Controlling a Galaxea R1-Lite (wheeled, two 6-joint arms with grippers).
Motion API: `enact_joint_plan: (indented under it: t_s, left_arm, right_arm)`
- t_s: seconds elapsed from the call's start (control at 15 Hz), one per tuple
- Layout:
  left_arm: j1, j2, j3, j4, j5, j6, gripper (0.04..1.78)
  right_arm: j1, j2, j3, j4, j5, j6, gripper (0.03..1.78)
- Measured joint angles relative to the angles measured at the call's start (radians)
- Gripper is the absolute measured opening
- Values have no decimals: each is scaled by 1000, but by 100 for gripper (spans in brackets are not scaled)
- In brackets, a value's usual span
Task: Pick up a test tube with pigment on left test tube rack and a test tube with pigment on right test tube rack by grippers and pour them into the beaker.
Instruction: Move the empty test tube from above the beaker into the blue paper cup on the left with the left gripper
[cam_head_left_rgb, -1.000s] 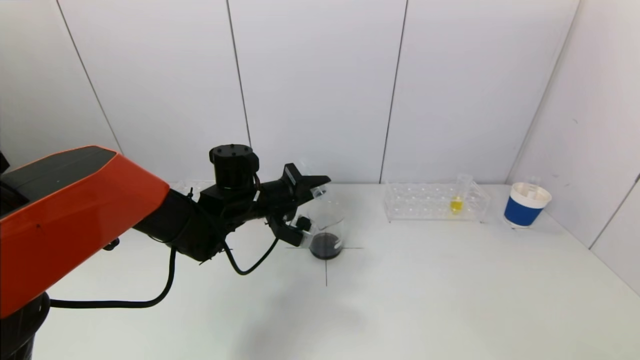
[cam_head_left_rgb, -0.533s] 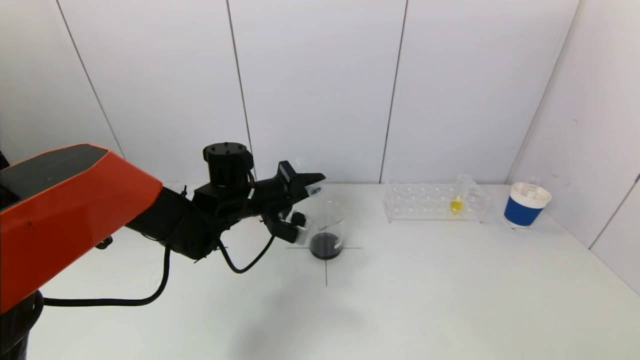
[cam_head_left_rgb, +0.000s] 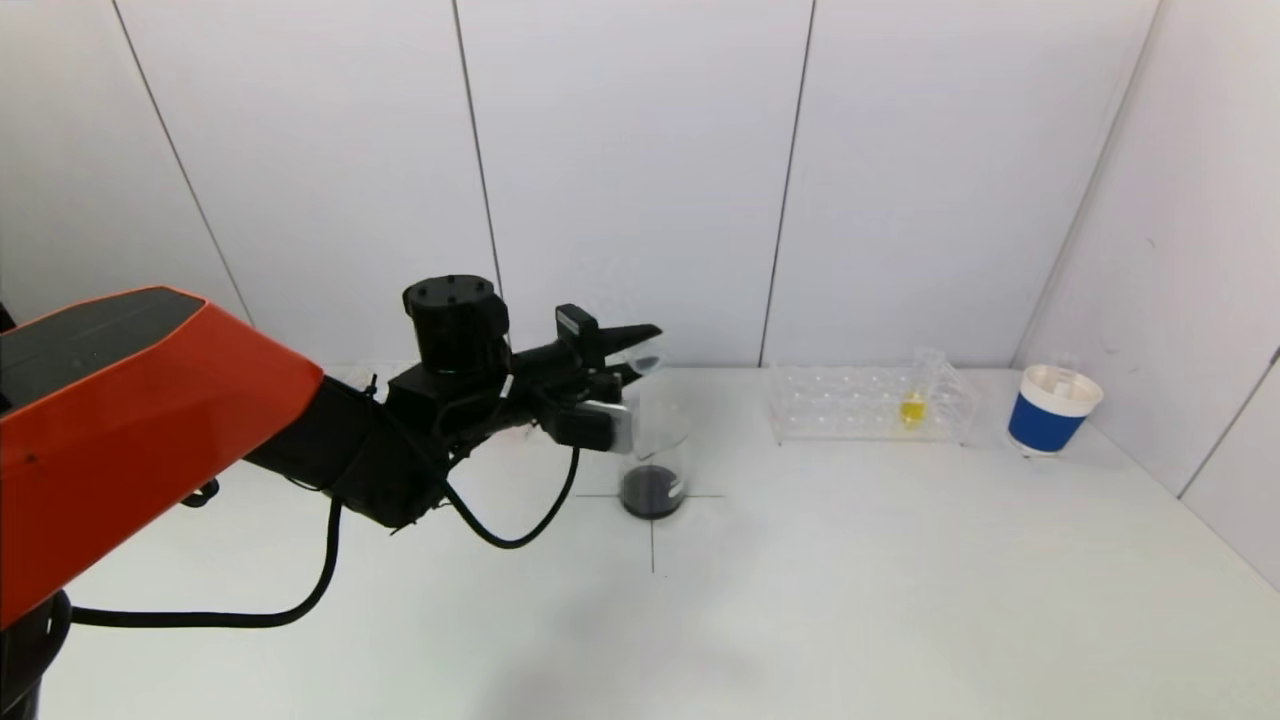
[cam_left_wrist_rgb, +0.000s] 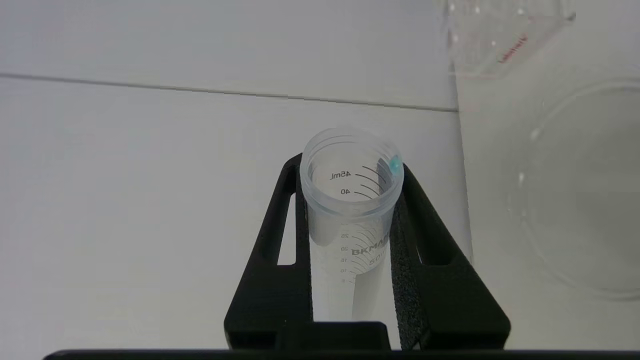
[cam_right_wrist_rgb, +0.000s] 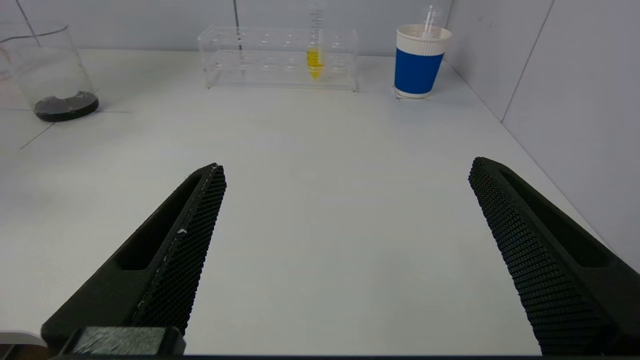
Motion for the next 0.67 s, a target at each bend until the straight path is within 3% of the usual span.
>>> enact_joint_plan:
  t_s: [0.33,0.67]
  left_arm:
    - [-62,-33,-3,-68,221,-353,45]
    - [-92,-73,3,-62,445,-571,45]
  right_arm:
    - [0,0,0,0,0,0,177]
    - [0,0,0,0,0,0,177]
